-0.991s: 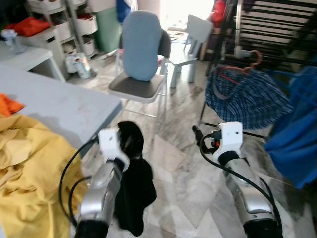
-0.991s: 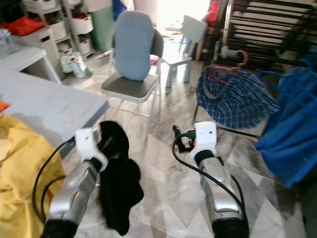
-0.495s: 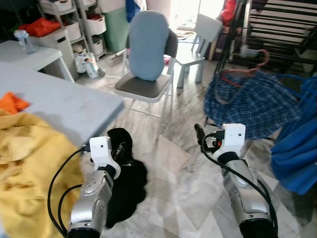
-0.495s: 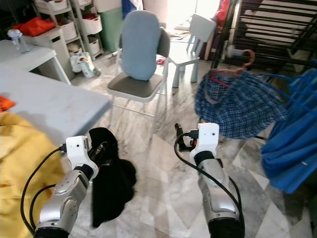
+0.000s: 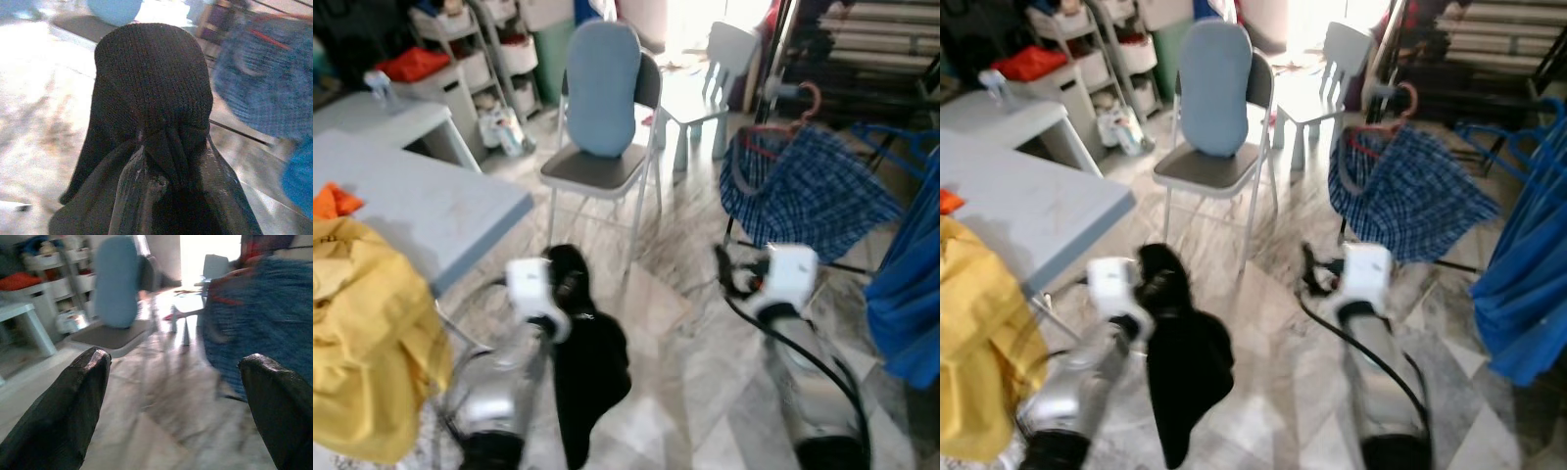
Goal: Hang hanger
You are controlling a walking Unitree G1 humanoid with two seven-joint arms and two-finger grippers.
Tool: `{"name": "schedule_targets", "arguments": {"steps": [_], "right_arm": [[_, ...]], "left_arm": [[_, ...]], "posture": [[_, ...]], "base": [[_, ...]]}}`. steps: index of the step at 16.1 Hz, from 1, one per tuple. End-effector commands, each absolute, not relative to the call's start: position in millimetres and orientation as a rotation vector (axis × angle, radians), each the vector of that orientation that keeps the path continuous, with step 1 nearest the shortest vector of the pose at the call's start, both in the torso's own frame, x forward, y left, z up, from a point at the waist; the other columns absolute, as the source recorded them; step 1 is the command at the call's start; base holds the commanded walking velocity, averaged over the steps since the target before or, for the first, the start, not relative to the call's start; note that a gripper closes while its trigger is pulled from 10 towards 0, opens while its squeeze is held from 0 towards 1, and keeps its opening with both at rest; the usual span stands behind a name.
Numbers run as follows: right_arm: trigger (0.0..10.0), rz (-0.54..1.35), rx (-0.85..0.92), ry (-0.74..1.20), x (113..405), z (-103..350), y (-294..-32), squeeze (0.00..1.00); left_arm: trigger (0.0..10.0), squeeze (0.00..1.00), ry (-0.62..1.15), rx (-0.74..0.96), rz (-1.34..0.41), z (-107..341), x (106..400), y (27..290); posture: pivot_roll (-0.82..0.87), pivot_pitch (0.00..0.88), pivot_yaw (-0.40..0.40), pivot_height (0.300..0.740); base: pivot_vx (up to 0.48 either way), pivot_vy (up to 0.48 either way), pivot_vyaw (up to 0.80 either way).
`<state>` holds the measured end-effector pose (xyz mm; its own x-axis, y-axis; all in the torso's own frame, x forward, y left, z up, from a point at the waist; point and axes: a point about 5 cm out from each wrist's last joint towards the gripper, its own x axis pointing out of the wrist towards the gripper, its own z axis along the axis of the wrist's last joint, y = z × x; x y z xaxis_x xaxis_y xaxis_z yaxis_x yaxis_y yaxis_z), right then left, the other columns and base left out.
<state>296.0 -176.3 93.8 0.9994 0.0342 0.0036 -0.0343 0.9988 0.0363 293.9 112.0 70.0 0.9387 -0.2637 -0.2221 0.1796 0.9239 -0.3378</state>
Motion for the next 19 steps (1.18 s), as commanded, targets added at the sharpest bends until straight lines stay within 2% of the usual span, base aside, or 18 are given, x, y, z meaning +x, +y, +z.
{"name": "schedule_targets", "arguments": {"steps": [1,6,11,17,19], "right_arm": [[10.0,0.048,0.042,-0.021,298,98,-171,0.00],[10.0,0.066,0.036,0.018,295,94,-170,0.00],[10.0,0.118,0.038,0.028,294,94,-163,0.00],[10.0,0.109,0.022,0.020,292,95,-163,0.00],[10.0,0.099,-0.002,0.029,293,95,-164,0.00]], "left_arm": [[10.0,0.00,0.227,-0.297,-0.204,79,300,122],[10.0,0.00,0.217,-0.320,-0.140,79,297,135],[10.0,0.00,0.247,-0.345,-0.136,76,296,133],[10.0,0.00,0.246,-0.340,-0.152,77,297,134],[10.0,0.00,0.224,-0.336,-0.178,80,296,130]], "posture": [[-0.16,0.000,0.094,0.740],[-0.15,0.000,0.083,0.740],[-0.15,0.000,0.084,0.740],[-0.15,0.000,0.087,0.740],[-0.15,0.000,0.087,0.740]], "base": [[0.000,0.000,0.00],[0.000,0.000,0.00],[0.000,0.000,0.00],[0.000,0.450,0.00],[0.000,0.000,0.00]]}}
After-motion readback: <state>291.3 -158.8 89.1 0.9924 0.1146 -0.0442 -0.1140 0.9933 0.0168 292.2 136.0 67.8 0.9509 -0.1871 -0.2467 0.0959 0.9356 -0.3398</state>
